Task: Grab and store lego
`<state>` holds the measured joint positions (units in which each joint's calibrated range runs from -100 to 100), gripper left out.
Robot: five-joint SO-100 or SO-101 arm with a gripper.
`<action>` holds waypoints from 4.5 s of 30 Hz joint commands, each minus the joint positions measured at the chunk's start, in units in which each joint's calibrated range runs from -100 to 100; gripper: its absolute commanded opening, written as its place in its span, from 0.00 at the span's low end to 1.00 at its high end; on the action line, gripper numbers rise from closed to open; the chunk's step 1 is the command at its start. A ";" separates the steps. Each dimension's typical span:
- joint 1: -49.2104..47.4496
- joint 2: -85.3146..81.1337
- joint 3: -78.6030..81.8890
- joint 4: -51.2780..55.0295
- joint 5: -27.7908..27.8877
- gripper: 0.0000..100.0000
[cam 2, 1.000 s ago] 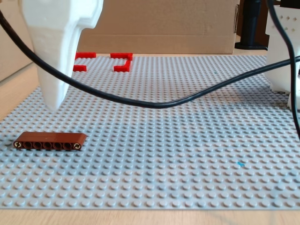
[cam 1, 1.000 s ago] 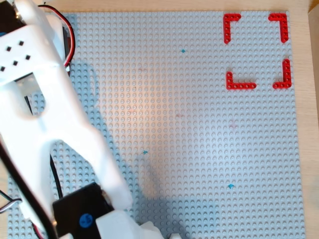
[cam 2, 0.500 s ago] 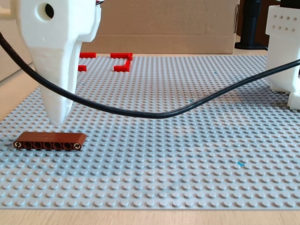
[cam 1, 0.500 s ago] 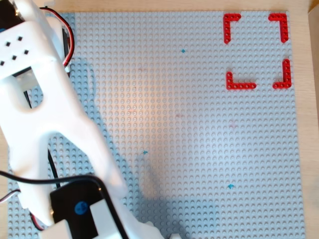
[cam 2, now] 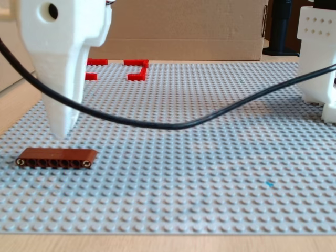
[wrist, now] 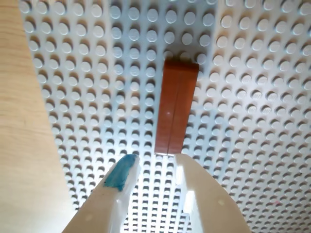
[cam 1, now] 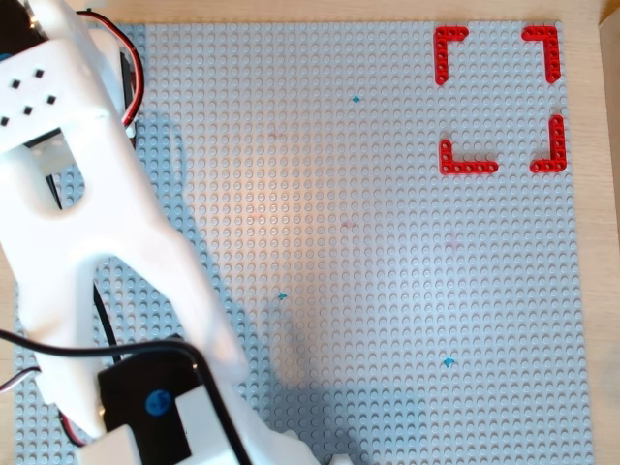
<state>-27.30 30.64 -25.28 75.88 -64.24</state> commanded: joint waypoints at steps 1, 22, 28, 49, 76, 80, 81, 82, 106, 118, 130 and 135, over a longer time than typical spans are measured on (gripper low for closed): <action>0.59 -0.24 -3.21 -1.32 -0.38 0.10; 2.15 4.33 -3.39 -4.11 -1.16 0.10; 2.23 4.42 -3.39 -4.20 -1.16 0.10; 2.15 3.65 -3.48 -4.02 -1.06 0.14; 1.93 9.16 -3.48 -4.02 0.83 0.14; 1.93 9.07 -3.48 -4.11 0.88 0.09; 1.93 9.07 -3.48 -4.11 0.88 0.07; 1.93 9.07 -3.48 -4.11 0.88 0.04; 2.15 8.99 -31.16 15.67 -0.74 0.02; 2.52 8.90 -42.05 23.69 -0.48 0.02; 7.94 9.07 -41.42 23.78 5.06 0.02; 12.31 9.33 -41.32 23.78 8.46 0.02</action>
<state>-17.69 40.66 -64.22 99.22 -57.67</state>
